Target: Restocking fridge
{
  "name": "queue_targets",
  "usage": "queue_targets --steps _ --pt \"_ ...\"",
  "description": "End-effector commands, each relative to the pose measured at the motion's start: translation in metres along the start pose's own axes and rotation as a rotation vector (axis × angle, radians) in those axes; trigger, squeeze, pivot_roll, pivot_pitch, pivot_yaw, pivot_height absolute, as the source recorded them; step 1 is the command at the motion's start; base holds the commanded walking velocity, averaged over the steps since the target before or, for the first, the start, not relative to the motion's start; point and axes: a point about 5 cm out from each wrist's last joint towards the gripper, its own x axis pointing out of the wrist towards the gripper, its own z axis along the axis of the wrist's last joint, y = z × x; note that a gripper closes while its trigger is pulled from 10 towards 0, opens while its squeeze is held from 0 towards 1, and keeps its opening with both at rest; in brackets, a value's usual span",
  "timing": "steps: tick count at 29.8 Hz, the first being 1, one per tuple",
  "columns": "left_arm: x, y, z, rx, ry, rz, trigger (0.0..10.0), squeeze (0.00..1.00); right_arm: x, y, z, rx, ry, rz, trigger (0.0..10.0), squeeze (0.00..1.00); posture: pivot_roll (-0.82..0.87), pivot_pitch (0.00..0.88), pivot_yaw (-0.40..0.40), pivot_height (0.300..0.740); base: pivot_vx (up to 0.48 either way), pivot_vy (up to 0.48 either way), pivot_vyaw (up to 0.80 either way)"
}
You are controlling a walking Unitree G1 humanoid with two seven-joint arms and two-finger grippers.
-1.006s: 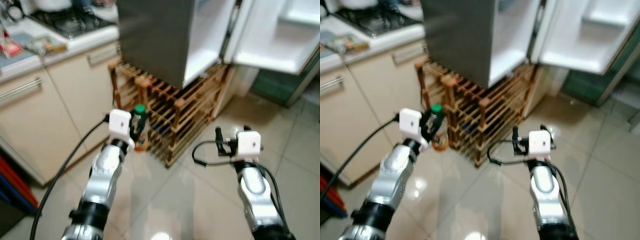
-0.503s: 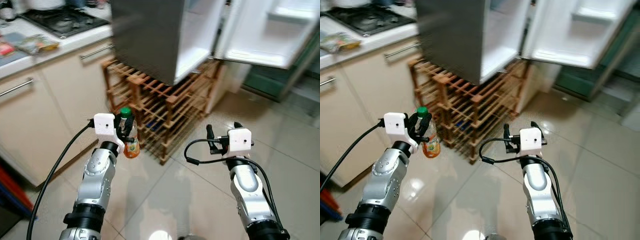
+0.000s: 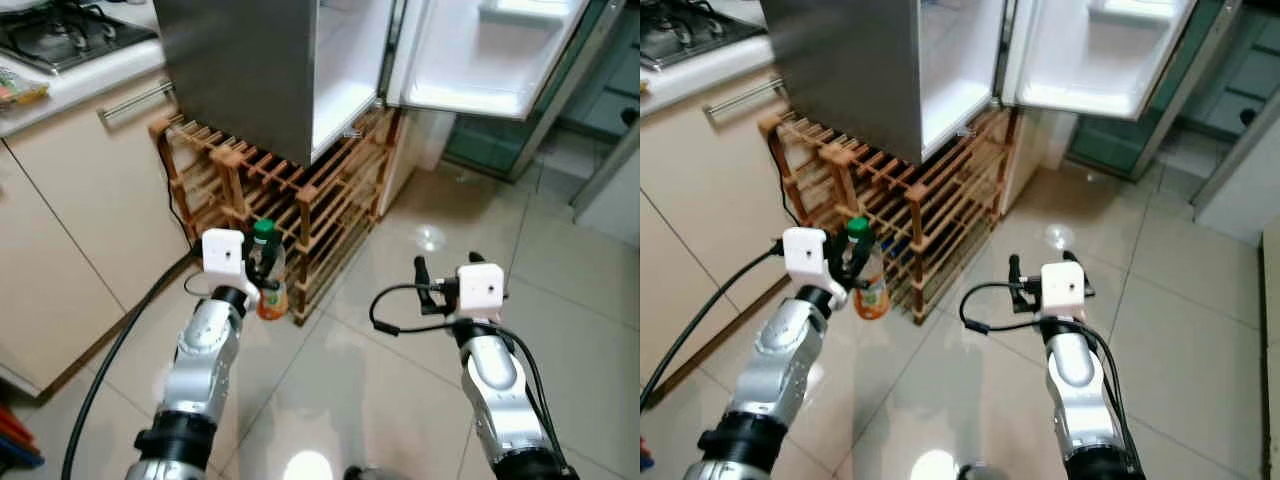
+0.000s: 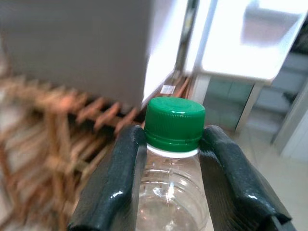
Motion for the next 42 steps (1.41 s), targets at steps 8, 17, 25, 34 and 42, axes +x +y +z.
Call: queue_targets --steps 8,17,25,34,42 --pt "0.01 -0.016 0.019 0.011 -0.084 -0.093 10.0 0.0 0.002 -0.007 0.004 -0.01 -0.009 -0.019 10.0 0.0 -0.13 0.0 -0.002 0.74 0.389 -0.276 -0.54" --pt "0.012 -0.019 0.021 0.011 -0.089 -0.114 10.0 0.0 0.0 -0.007 0.003 -0.015 -0.015 -0.02 10.0 0.0 -0.13 0.0 0.003 0.74 0.39 -0.276 -0.5" --pt "0.016 -0.014 0.02 0.013 -0.072 -0.077 10.0 0.0 0.0 -0.005 0.003 -0.016 -0.013 -0.013 10.0 0.0 -0.13 0.0 0.004 0.74 0.401 -0.234 0.0" --pt "0.02 -0.014 0.019 -0.004 -0.054 -0.038 10.0 0.0 -0.001 -0.005 0.002 -0.013 -0.006 -0.007 10.0 0.0 -0.14 0.0 0.007 0.74 0.45 0.0 0.0" --pt "0.032 -0.018 0.034 -0.018 -0.092 -0.032 10.0 0.0 -0.001 -0.005 0.002 -0.018 -0.008 -0.006 10.0 0.0 -0.15 0.0 0.015 0.74 0.477 0.0 0.11"
